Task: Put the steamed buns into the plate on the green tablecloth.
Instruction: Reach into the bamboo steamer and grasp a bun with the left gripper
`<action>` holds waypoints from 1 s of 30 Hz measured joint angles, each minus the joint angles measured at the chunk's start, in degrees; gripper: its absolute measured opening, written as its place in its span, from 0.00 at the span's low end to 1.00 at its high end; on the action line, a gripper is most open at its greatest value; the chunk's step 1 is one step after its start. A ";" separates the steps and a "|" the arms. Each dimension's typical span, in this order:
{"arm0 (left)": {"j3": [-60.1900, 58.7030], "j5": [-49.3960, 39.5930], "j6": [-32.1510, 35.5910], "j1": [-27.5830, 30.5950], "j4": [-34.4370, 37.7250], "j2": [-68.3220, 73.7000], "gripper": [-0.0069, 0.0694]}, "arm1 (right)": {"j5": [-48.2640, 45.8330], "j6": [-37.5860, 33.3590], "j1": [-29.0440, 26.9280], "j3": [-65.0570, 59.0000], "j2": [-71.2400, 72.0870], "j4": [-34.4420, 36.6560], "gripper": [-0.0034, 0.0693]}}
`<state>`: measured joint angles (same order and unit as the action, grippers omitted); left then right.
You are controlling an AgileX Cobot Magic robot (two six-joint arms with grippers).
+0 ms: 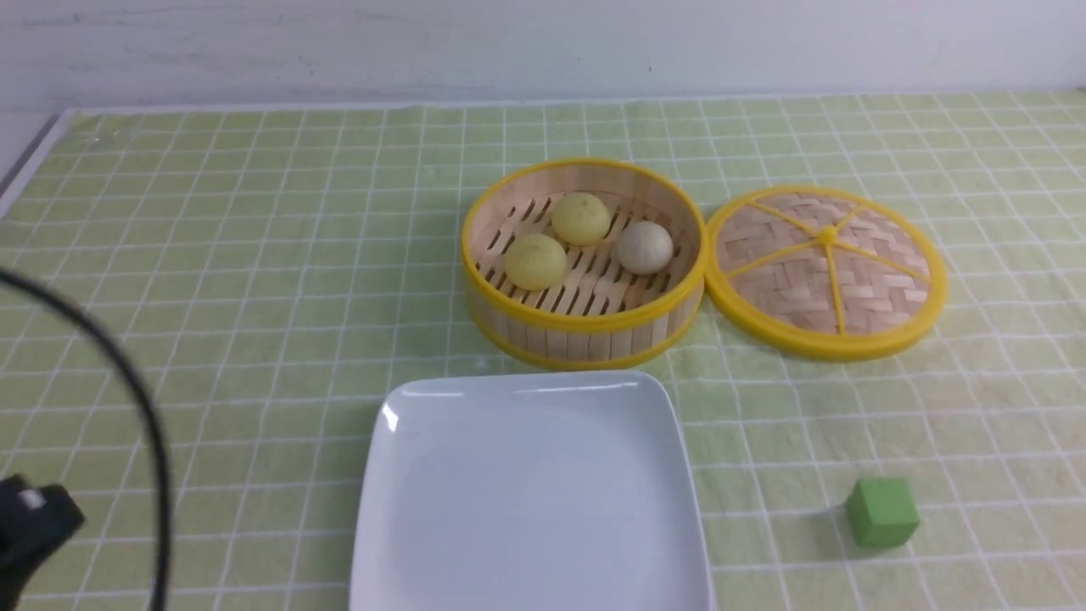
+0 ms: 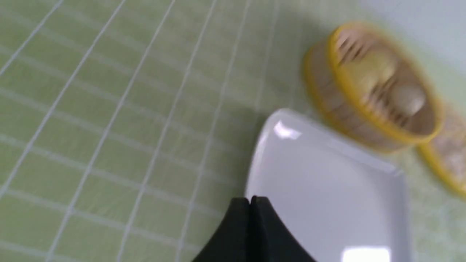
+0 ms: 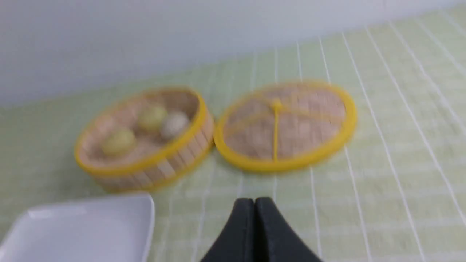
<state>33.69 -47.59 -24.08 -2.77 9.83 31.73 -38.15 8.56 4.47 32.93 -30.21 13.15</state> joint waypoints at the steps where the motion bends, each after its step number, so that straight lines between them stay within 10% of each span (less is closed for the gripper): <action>1: 1.77 -2.86 2.09 0.00 -0.16 4.04 0.09 | -5.53 1.04 0.00 2.83 -4.81 0.04 0.05; 12: 28.51 -7.91 32.09 -3.98 18.06 48.12 0.12 | -19.88 -29.52 0.00 17.74 -39.40 26.55 0.05; 30: 84.61 -17.94 31.27 -16.66 17.38 96.20 0.61 | -20.00 -39.09 0.00 19.28 -45.46 30.91 0.06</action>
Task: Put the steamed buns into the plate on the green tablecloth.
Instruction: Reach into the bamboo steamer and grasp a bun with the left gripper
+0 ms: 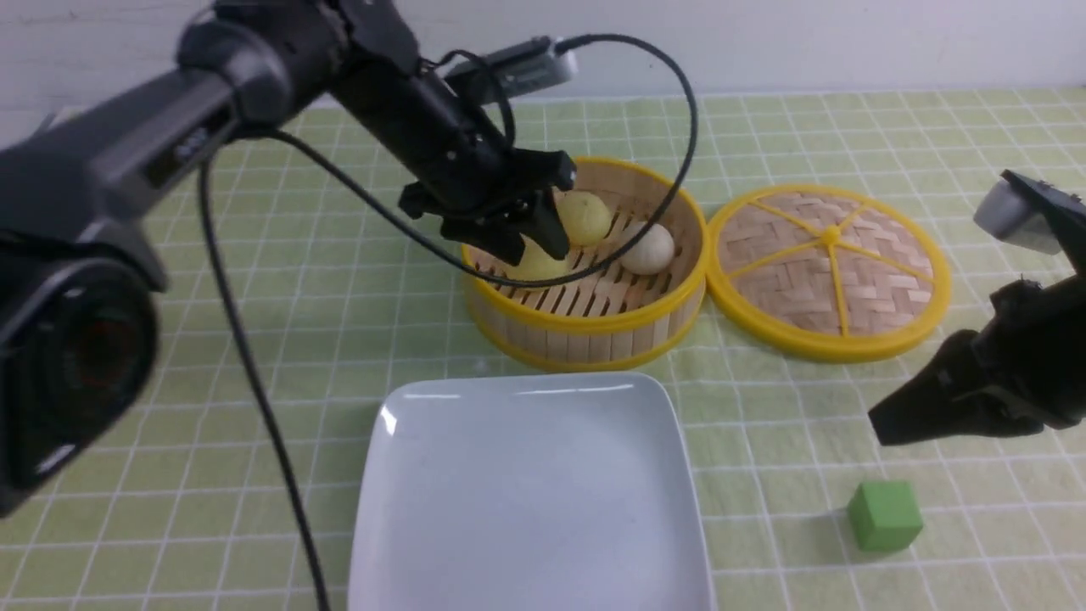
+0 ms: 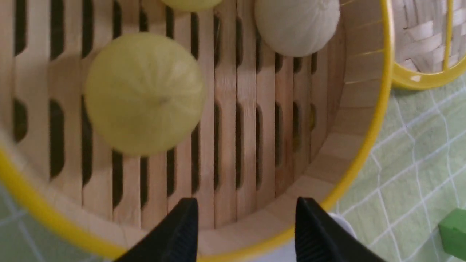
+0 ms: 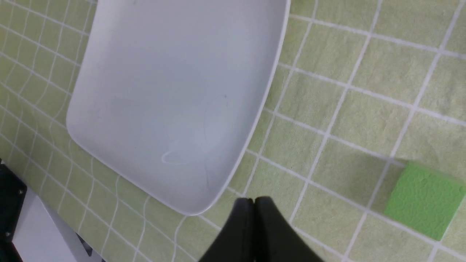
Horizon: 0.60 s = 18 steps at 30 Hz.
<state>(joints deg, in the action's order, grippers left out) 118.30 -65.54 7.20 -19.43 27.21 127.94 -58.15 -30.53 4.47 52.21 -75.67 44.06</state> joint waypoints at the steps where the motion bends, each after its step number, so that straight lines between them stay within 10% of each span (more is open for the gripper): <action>1: 7.39 -2.72 -2.15 -0.40 -2.15 4.89 0.62 | 0.13 0.00 0.00 0.00 0.00 0.00 0.06; 8: 31.87 -5.02 -11.30 -0.67 -12.99 18.63 0.63 | 0.66 0.00 0.00 0.00 -0.11 -0.22 0.06; 18: 31.15 -5.45 -15.80 -4.30 -19.73 19.43 0.63 | 2.63 0.00 0.00 0.00 -0.11 -1.09 0.06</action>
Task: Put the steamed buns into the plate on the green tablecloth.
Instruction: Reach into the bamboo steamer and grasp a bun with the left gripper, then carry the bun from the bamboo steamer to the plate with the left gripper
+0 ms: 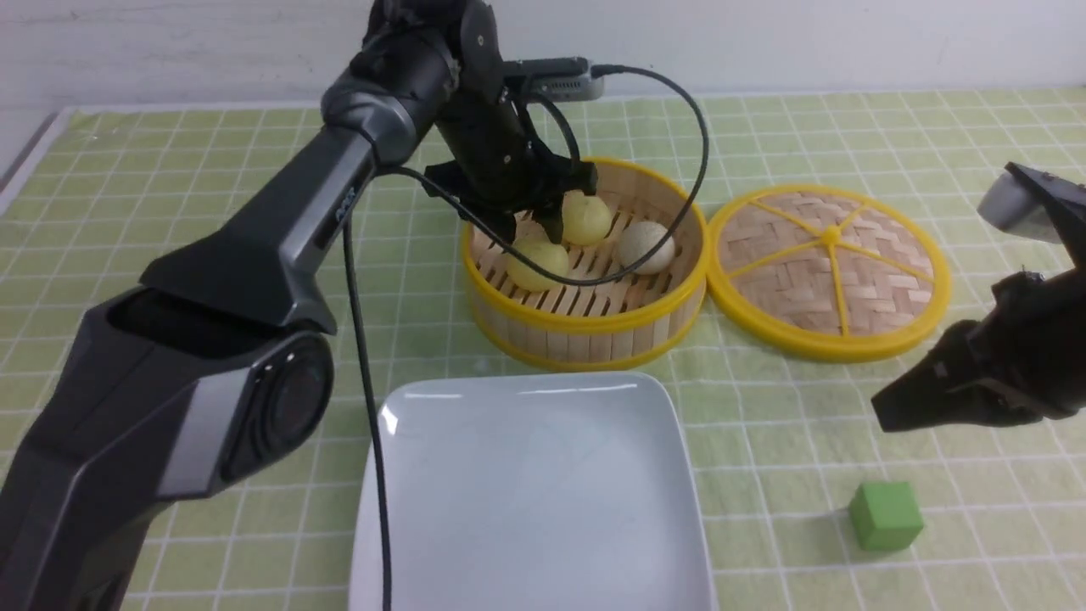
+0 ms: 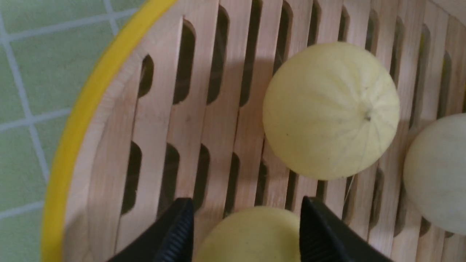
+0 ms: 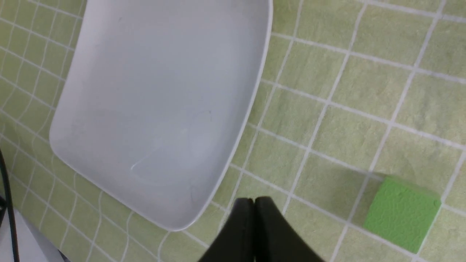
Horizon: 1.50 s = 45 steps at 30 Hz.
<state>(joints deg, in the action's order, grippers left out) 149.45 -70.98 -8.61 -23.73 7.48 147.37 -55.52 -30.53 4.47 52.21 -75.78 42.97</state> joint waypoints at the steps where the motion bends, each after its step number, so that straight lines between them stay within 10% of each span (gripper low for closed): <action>1: -0.23 0.00 -0.17 -0.15 0.13 0.00 0.63 | 0.00 0.00 0.00 0.00 0.00 0.00 0.06; 13: -8.92 0.20 -2.69 -1.15 -1.07 -4.64 0.61 | 1.17 0.00 0.00 0.01 -0.07 -0.41 0.07; 23: -10.31 0.01 -2.21 -1.15 -1.32 -10.34 0.13 | 1.45 0.00 0.00 0.01 -0.07 -0.53 0.08; 38: -61.75 2.08 -0.10 -1.15 4.17 -41.54 0.13 | 2.11 -0.02 0.00 0.01 -0.07 -0.53 0.09; 45: -72.88 13.58 -0.10 -1.15 4.79 -40.64 0.41 | 2.61 -0.02 0.00 0.01 -0.82 -0.41 0.09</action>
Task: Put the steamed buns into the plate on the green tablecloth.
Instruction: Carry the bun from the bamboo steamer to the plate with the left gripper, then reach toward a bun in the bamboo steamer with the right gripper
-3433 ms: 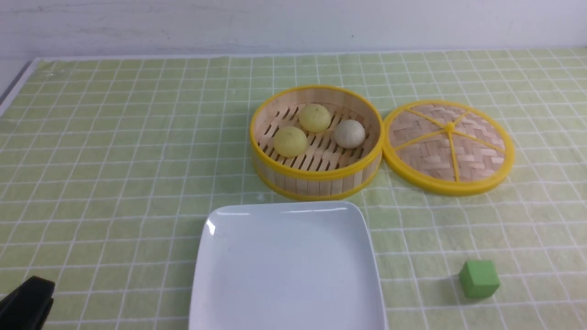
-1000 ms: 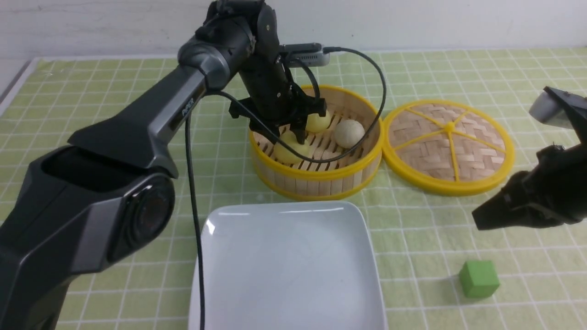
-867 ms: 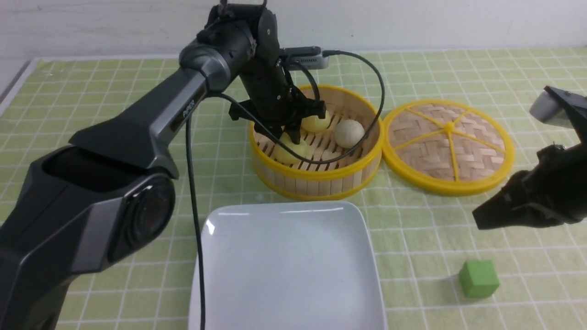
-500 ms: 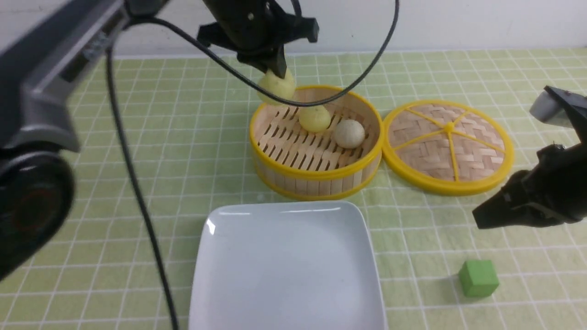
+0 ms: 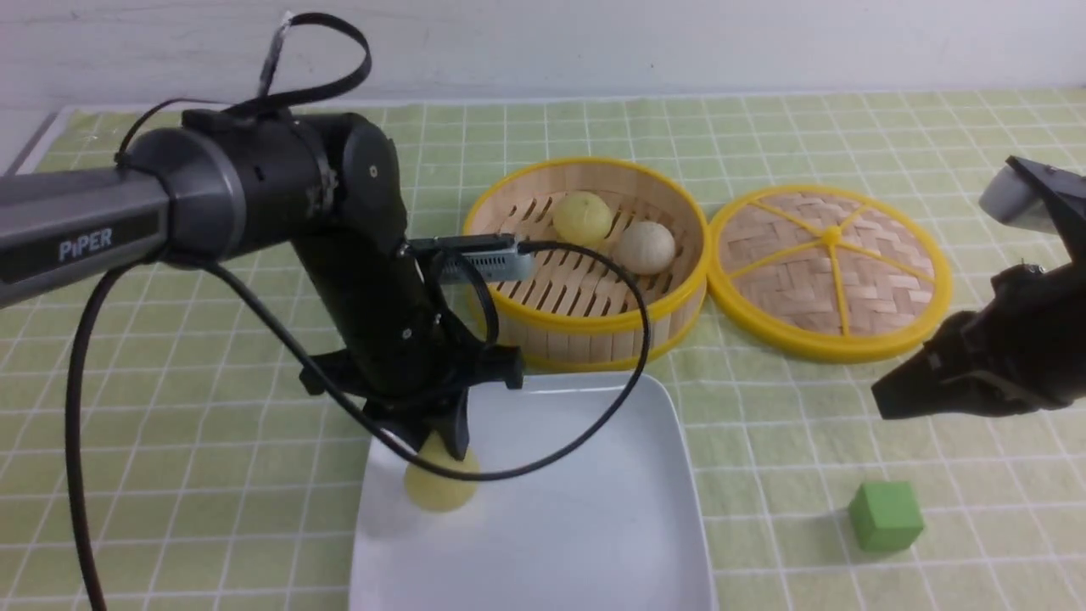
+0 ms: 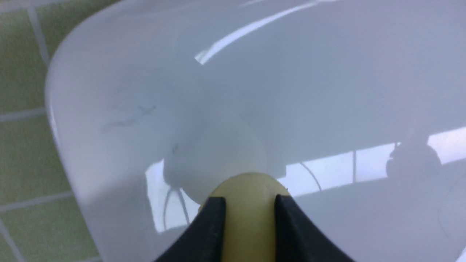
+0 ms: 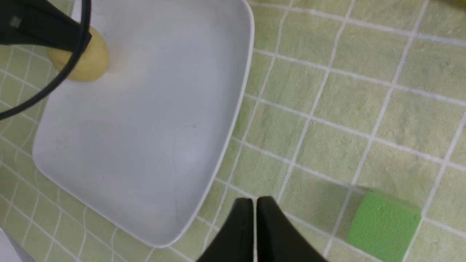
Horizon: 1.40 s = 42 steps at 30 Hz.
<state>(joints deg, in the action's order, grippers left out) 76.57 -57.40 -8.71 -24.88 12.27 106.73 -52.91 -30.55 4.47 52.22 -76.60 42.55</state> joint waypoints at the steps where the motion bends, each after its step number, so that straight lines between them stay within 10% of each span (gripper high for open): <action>1: 0.13 0.39 0.00 0.00 0.06 -0.11 0.46 | 0.13 0.00 0.00 0.00 -0.27 0.00 0.10; 11: 1.88 -1.66 0.77 0.00 -3.46 -0.94 0.83 | 0.77 0.00 0.00 0.05 -0.93 0.65 0.20; 15: 6.99 -8.08 5.92 0.21 -6.24 -1.45 0.73 | -1.00 0.00 0.00 0.33 -1.29 1.43 0.26; 22: 18.56 -12.26 13.36 8.13 -7.62 -2.34 0.13 | -6.45 0.00 0.00 5.77 -8.27 2.11 0.22; 28: 19.01 -13.09 13.31 18.07 -7.87 -5.00 0.10 | -7.58 0.00 2.42 16.86 -16.81 0.56 0.03; 42: 18.81 -13.35 9.29 26.76 -5.83 -6.18 0.10 | 0.30 0.99 12.78 57.14 -45.21 -7.75 0.20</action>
<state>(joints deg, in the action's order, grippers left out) 95.38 -70.75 0.58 1.88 6.43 100.54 -52.61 -29.56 17.24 109.36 -121.81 34.81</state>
